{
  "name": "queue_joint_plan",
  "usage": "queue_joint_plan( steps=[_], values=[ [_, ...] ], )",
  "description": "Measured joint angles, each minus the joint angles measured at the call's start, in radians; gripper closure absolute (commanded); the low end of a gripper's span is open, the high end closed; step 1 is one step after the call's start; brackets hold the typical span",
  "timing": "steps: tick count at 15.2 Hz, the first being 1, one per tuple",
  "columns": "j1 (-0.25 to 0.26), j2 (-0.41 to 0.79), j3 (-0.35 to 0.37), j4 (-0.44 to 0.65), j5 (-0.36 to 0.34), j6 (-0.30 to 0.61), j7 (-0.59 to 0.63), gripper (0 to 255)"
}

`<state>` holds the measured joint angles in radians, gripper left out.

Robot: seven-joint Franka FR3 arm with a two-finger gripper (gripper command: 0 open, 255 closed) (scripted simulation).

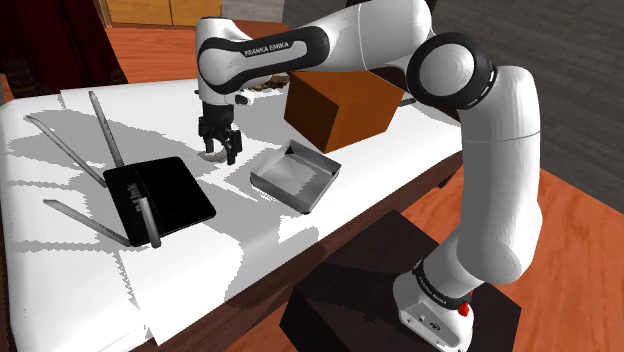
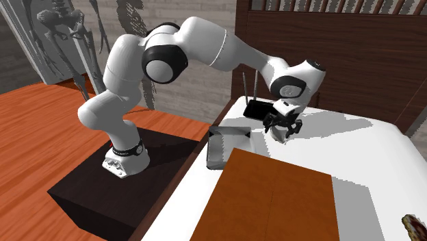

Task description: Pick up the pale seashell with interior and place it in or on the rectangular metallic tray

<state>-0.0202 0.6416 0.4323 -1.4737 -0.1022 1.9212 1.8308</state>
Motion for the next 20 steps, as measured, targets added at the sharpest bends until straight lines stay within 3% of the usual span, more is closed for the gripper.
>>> queue_joint_plan(
  steps=[4,5,9,13,20],
  values=[
    [0.002,0.009,0.004,0.007,-0.006,-0.007,0.005,0],
    [-0.002,0.002,0.006,-0.006,-0.005,0.002,0.005,255],
    [0.002,-0.013,0.013,-0.037,-0.003,0.050,0.017,255],
    [0.012,-0.009,0.015,-0.029,-0.004,0.047,0.028,255],
    [-0.013,-0.024,0.019,0.005,0.000,0.010,0.006,255]
  ],
)
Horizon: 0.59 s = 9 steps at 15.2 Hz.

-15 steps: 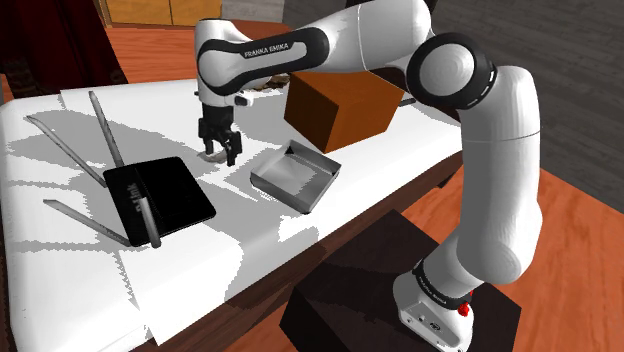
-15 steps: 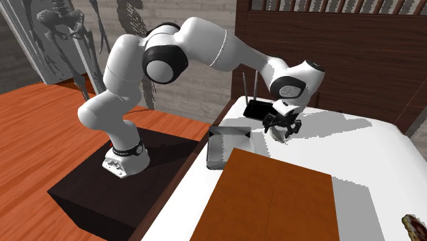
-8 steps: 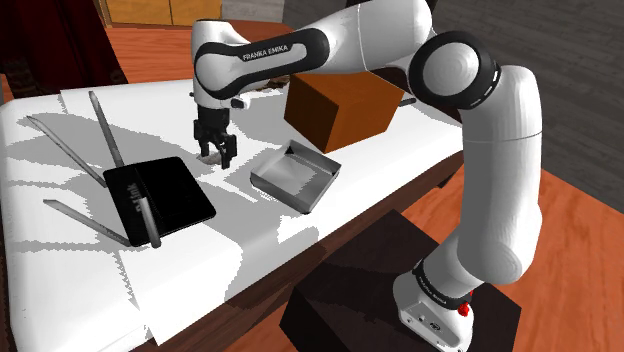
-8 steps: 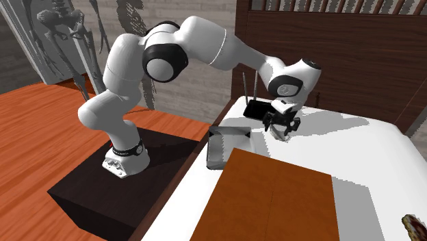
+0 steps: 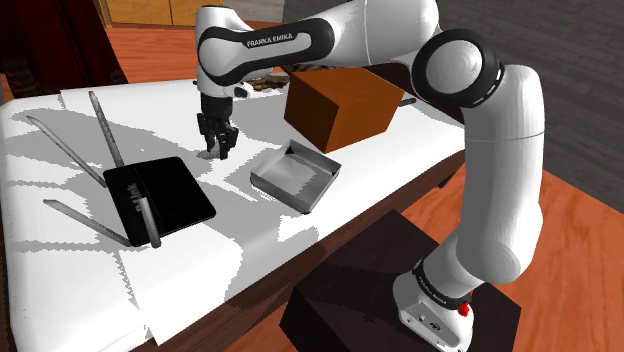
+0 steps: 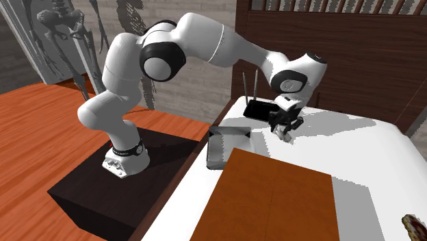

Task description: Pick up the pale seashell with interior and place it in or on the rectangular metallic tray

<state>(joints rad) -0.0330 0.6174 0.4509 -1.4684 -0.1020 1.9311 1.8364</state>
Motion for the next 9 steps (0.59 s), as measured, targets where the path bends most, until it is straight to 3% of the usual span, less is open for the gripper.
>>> queue_joint_plan(
  steps=[3,9],
  values=[
    [-0.002,-0.005,0.000,0.022,0.001,0.019,0.002,255],
    [-0.004,-0.024,0.005,0.064,0.008,-0.036,0.002,255]
  ],
)
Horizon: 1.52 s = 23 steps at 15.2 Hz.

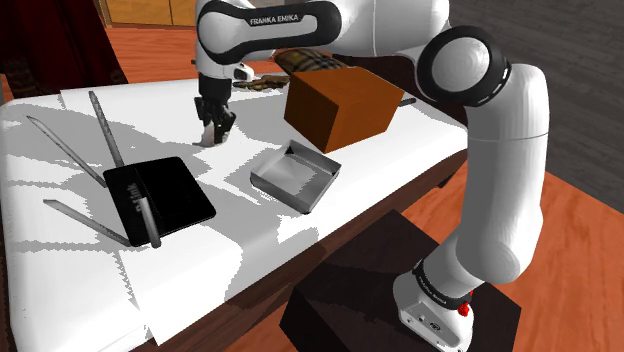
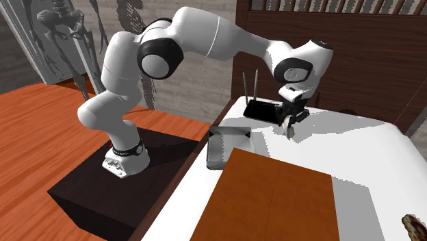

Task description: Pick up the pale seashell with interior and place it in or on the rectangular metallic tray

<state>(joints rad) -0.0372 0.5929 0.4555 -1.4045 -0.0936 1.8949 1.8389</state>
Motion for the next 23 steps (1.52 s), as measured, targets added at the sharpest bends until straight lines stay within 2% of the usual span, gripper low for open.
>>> queue_joint_plan(
  steps=[9,11,17,23],
  values=[
    [0.001,-0.027,0.007,0.079,0.010,-0.103,0.002,255],
    [-0.024,-0.082,0.015,-0.003,0.029,-0.075,-0.009,255],
    [-0.139,-0.342,0.038,-0.378,0.136,0.050,-0.097,255],
    [-0.208,-0.588,0.027,-0.684,0.260,0.121,-0.228,255]
  ],
)
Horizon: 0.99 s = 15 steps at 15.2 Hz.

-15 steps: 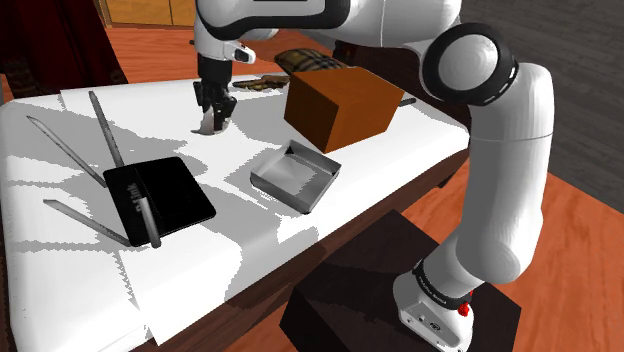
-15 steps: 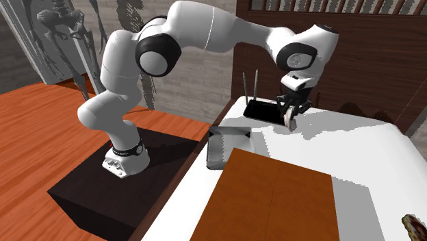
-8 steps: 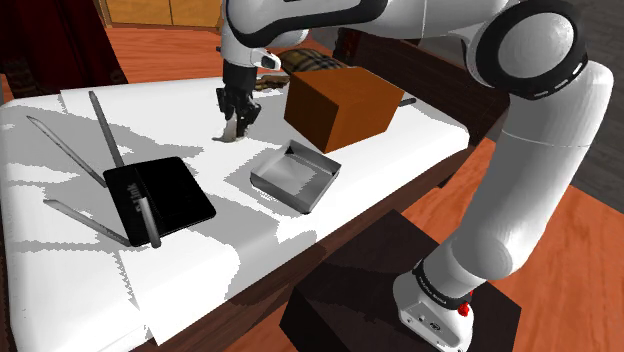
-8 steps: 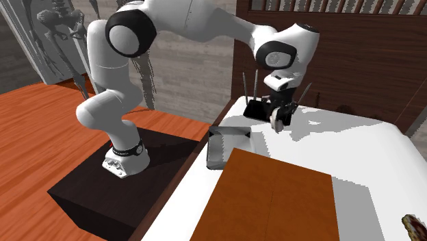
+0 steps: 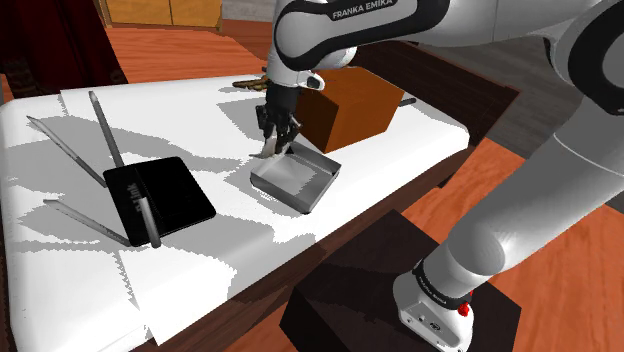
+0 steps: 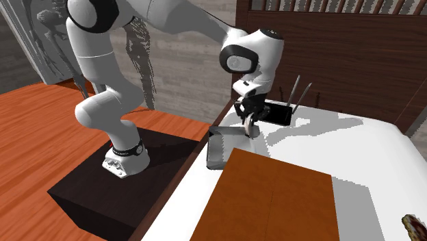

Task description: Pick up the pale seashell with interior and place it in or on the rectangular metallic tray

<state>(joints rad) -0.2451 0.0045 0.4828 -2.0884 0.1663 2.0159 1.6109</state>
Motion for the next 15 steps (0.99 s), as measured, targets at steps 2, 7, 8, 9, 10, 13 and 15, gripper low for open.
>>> queue_joint_plan(
  steps=[2,7,8,9,10,13,15],
  values=[
    [-0.011,-0.079,-0.013,-0.094,0.039,0.020,-0.048,255],
    [-0.017,-0.208,-0.043,-0.260,0.099,0.051,-0.132,255],
    [-0.017,-0.210,-0.044,-0.273,0.101,0.061,-0.136,255],
    [-0.016,-0.207,-0.042,-0.282,0.103,0.073,-0.137,255],
    [-0.016,-0.199,-0.041,-0.289,0.101,0.087,-0.137,255],
    [-0.018,-0.178,-0.038,-0.310,0.098,0.130,-0.141,255],
    [-0.017,-0.176,-0.037,-0.315,0.098,0.140,-0.141,255]
  ],
)
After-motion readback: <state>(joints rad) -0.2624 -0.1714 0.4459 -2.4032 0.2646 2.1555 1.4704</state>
